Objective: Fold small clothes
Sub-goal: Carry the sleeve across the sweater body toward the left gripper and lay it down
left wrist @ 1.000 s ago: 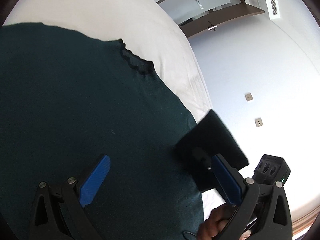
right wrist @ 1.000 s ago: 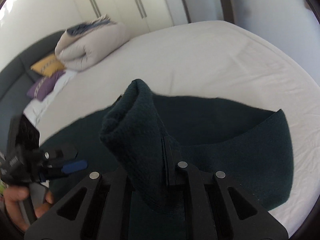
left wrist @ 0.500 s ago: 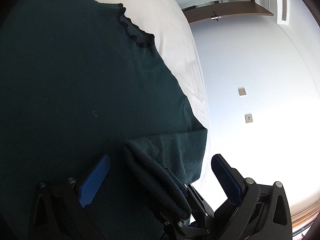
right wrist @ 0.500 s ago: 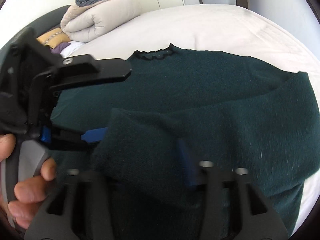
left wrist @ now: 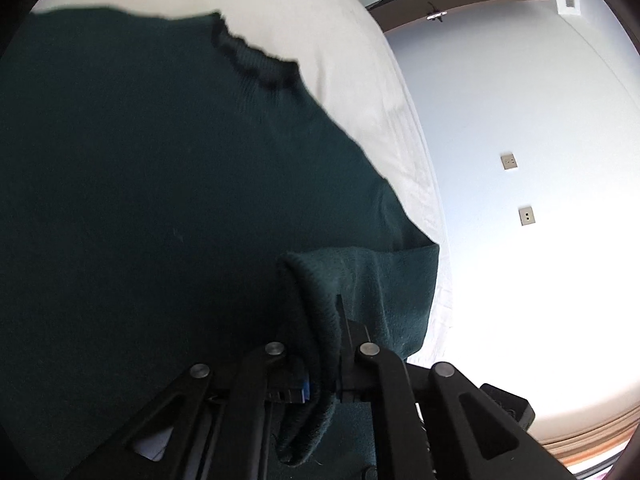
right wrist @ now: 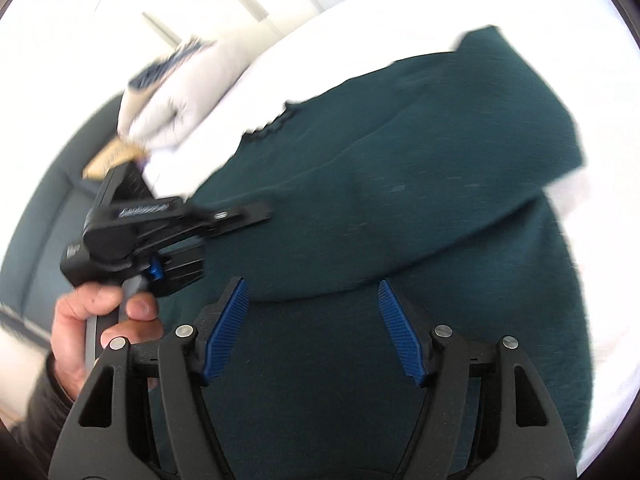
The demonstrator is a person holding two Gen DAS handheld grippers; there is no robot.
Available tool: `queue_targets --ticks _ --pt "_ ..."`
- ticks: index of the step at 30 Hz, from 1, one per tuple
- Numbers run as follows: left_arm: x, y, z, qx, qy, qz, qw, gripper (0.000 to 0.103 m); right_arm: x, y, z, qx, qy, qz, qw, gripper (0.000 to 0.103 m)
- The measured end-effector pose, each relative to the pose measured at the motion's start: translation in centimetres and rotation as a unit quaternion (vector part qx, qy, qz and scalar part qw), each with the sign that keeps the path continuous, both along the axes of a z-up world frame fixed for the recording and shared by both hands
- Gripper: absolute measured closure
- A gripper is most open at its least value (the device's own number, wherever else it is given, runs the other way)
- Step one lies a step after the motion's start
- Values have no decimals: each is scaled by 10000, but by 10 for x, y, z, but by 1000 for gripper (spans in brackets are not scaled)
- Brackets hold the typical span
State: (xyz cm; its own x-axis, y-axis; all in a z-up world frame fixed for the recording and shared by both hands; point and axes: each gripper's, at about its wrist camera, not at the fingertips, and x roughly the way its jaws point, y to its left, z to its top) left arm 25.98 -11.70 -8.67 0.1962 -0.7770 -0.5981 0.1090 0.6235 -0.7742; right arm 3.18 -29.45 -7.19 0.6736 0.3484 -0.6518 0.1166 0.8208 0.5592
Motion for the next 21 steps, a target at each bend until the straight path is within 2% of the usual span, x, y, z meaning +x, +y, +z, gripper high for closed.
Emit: queue_targets --ticks 3,6,12,17,21 --pt "13 19 28 87 -408 178 9990 96 -6 -24 0 391 47 -327 9987 36" --pt "24 39 40 241 -594 293 9975 96 -6 -43 -4 838 -11 -630 9945 36" --pt "41 90 11 632 -416 652 9950 96 3 -61 -10 1314 -77 -1031 9859 36" --pt "43 96 -5 853 -387 638 9936 96 12 -73 -13 1660 -100 -1289 9776 36" --pt "47 103 -13 895 -406 639 9931 96 22 -77 -12 1981 -141 -1434 9695 30"
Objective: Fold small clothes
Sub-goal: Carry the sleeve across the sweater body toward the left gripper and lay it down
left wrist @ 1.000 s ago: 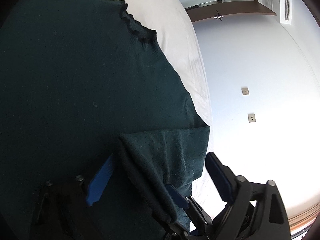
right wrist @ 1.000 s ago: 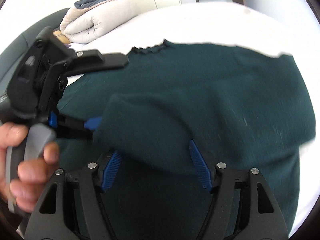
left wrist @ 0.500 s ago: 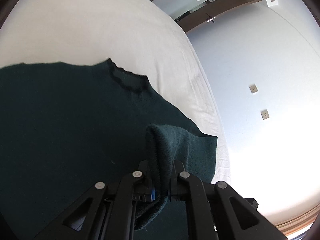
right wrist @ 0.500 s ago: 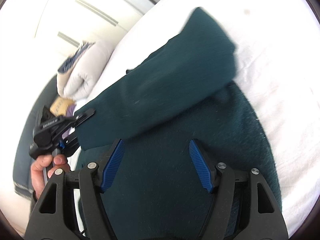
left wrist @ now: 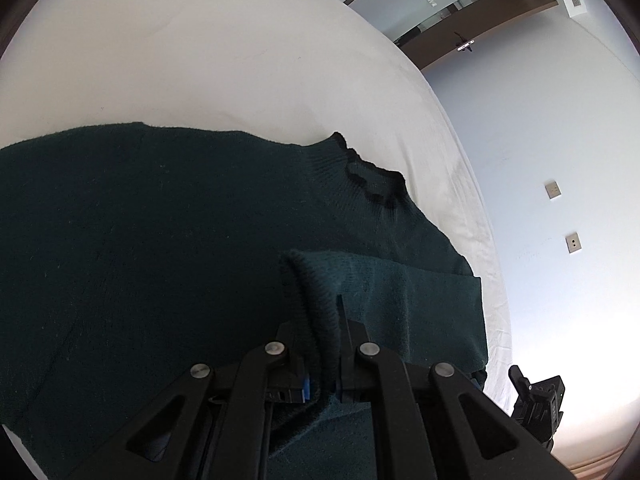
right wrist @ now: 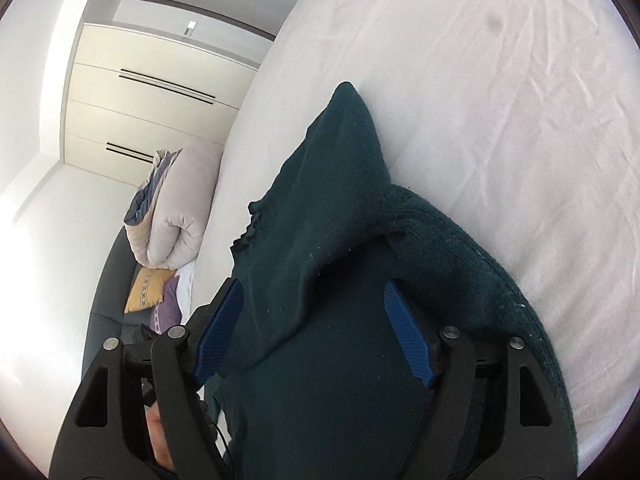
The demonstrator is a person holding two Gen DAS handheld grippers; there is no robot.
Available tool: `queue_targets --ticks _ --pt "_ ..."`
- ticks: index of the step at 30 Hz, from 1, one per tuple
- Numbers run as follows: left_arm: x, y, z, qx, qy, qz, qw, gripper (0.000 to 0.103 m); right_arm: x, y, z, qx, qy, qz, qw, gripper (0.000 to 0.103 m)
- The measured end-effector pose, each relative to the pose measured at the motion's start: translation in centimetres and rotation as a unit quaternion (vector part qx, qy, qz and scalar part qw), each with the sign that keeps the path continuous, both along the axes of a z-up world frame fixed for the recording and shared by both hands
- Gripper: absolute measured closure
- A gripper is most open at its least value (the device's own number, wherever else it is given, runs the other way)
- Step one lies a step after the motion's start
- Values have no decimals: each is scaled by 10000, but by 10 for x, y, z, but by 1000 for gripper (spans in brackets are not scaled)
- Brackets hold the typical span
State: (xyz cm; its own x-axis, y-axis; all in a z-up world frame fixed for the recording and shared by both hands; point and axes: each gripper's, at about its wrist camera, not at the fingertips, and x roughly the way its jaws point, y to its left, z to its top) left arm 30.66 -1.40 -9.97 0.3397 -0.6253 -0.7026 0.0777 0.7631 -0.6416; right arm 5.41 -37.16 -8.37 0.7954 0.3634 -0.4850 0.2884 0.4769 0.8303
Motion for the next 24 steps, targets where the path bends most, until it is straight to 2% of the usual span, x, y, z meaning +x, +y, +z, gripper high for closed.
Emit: queue_targets --ticks 3,6,9,16,24 --pt "-1 2 -2 -46 -11 37 10000 96 18 -5 0 123 -23 -134 9998 30" --pt "-4 10 -2 -95 -15 137 9999 96 27 -24 -6 503 -30 -443 9977 30" --pt "-10 20 -5 -133 12 221 9997 96 24 -35 -5 728 -87 -533 9959 30" --pt "-13 27 -14 -216 87 256 9994 95 1 -47 -5 869 -253 -542 9944 30" --pt "3 13 -8 76 -109 199 9997 95 -7 -52 -6 948 -331 -475 9938 31"
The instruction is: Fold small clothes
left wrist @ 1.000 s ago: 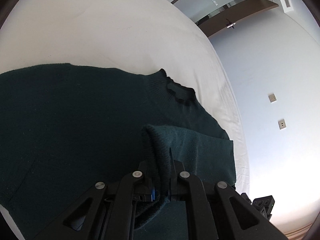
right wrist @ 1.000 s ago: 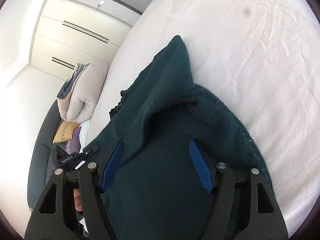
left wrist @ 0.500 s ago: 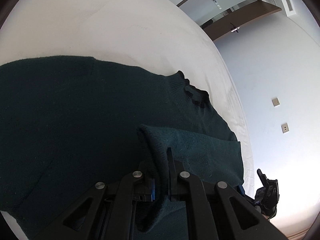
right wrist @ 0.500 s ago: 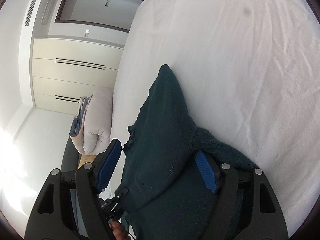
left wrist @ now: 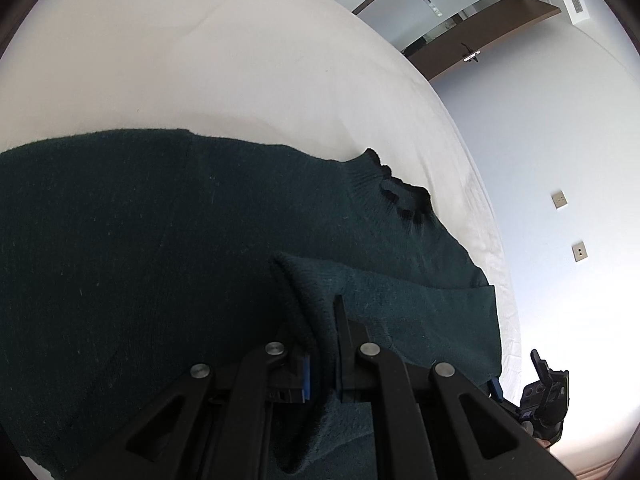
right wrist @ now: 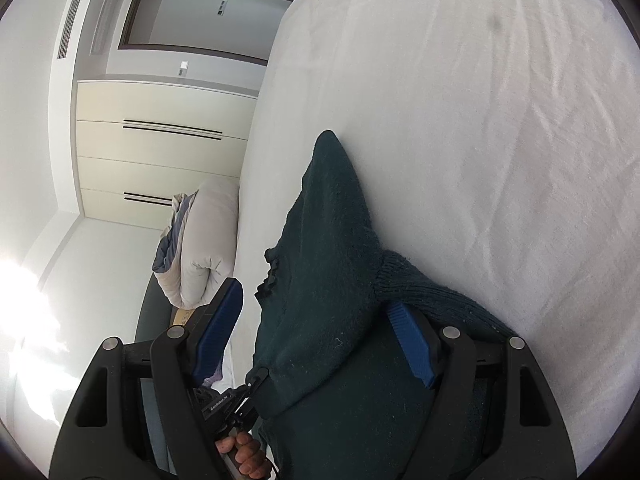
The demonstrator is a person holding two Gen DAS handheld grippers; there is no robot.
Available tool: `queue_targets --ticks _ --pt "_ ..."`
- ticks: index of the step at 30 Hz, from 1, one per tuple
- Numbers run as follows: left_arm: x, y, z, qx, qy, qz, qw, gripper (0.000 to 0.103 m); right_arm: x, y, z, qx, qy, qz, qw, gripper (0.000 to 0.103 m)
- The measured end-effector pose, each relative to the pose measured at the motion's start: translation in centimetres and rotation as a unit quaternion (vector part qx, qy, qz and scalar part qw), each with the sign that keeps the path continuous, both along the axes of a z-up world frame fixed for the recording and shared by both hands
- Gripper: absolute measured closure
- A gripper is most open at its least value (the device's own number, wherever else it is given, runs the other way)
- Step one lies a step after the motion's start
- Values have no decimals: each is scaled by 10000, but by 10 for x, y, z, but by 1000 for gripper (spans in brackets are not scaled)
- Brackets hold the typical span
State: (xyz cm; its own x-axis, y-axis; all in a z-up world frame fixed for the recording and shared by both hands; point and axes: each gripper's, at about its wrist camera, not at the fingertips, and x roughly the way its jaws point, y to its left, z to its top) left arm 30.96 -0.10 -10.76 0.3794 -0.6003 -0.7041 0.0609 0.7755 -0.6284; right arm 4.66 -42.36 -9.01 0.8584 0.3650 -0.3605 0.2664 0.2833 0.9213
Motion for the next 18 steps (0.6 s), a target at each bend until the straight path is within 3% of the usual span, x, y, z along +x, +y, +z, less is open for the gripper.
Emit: queue_targets --ticks 6,8,10,12,18 --pt "-6 7 -7 -195 -2 -14 9998 86 -33 -10 6 251 140 -214 9994 30" --pt "-7 7 -3 -169 -21 -7 9999 75 -46 -16 14 37 306 -390 9988 30" --pt "-10 8 6 -112 -138 22 9998 53 -51 -21 20 -126 377 -500 9980 28" --pt "-14 9 14 91 -288 133 9995 43 -49 -23 28 -196 275 -473 9983 29" --pt "-30 18 36 567 -546 620 9950 37 -25 -11 48 -479 25 -70 9988 29"
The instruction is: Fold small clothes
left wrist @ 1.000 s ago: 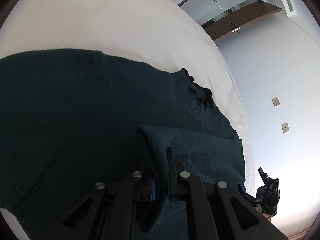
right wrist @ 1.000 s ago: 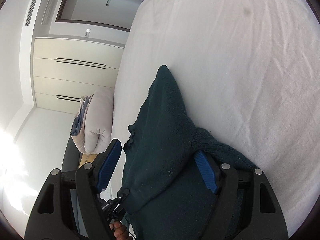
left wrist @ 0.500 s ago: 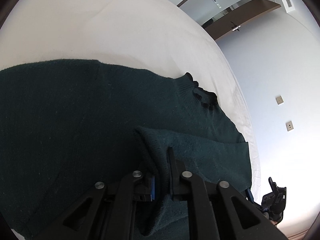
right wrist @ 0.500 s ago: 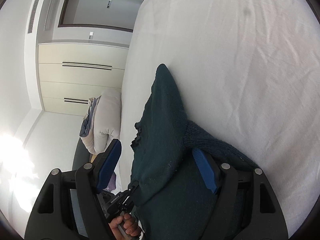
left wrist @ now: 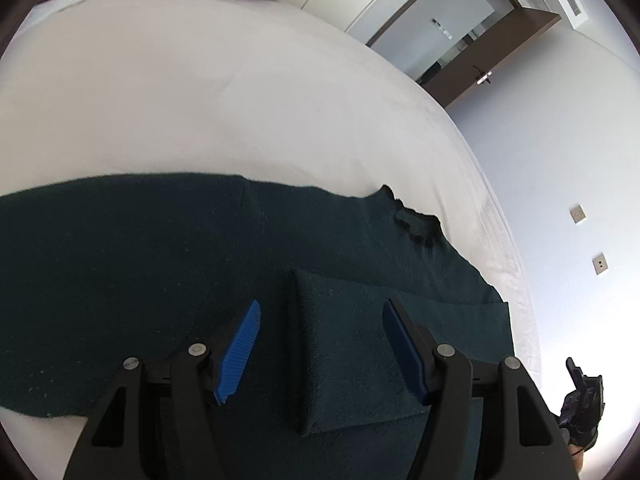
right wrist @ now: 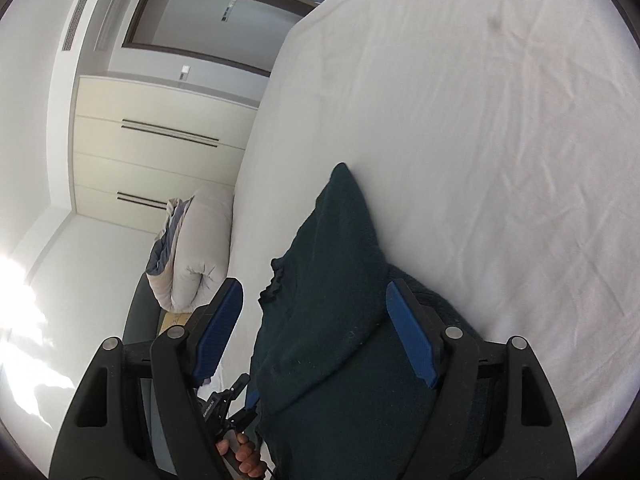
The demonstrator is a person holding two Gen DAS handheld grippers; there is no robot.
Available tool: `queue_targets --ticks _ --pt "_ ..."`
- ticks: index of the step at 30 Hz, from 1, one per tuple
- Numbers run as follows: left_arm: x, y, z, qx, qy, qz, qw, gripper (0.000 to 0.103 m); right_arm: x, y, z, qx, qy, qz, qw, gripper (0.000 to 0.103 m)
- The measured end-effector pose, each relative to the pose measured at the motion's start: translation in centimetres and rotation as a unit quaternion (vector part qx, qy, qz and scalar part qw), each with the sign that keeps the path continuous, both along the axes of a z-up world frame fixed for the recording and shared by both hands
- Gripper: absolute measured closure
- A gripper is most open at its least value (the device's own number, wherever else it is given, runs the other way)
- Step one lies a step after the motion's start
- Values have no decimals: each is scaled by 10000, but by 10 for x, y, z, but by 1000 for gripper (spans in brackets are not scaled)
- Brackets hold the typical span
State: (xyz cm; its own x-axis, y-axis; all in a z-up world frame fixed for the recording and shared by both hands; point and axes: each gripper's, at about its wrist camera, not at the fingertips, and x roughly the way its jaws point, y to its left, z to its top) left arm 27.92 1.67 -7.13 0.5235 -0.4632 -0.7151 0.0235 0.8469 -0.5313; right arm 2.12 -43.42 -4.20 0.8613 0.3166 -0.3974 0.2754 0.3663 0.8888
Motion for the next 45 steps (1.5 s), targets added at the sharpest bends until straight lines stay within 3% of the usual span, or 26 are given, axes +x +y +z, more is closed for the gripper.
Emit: queue_targets --ticks 2,5,7,9,10,12,22,25,28,31,33,36,39,41,43,45 --pt "-8 -8 13 140 -340 -28 9993 37 15 9 7 -124 -105 290 9994 29" --pt "-9 -38 18 404 -570 -542 9961 37 42 20 9 -190 -203 701 9972 29" --pt "-6 -55 10 631 -550 -770 9935 37 64 23 5 -89 -172 941 9954 29" --pt "-1 -60 -8 717 -250 -850 9935 37 87 21 -2 -23 -57 1142 9934 29" --pt "-1 -59 -16 711 -141 -854 9937 38 98 19 -7 -67 55 1170 9931 29" --pt "-6 -58 -20 786 -298 -914 9923 39 114 10 -20 -156 357 1065 9935 29" --pt "-24 -45 -26 651 -490 -974 9919 39 170 -29 -33 298 303 978 9943 30" --pt "-23 -47 -27 647 -515 -969 9919 39 159 -22 -30 186 193 1129 9933 30" --pt "-29 -33 -23 354 -580 -858 9940 39 130 -9 -32 203 52 1327 9909 30" --pt "-41 -7 -16 -237 -436 -479 9976 38 88 7 -33 114 34 1522 9883 30" --pt "-60 16 -4 -297 -480 -182 9982 31 57 14 -27 -144 36 1457 9892 29" --pt "-95 63 10 -496 -784 297 9952 23 11 20 -23 -93 -51 1386 9903 28" --pt "-134 131 15 -809 -916 1058 9869 19 -26 42 -15 -91 -159 1453 9892 27" --pt "-160 186 6 -1281 -859 1703 9732 19 -42 66 -10 -255 -179 1630 9861 27" --pt "-180 236 -10 -1858 -771 2282 9526 19 -52 89 -10 -210 -207 1851 9823 27" --pt "-202 280 -29 -2347 -646 3007 9221 19 -55 120 -11 -85 -216 2026 9790 27"
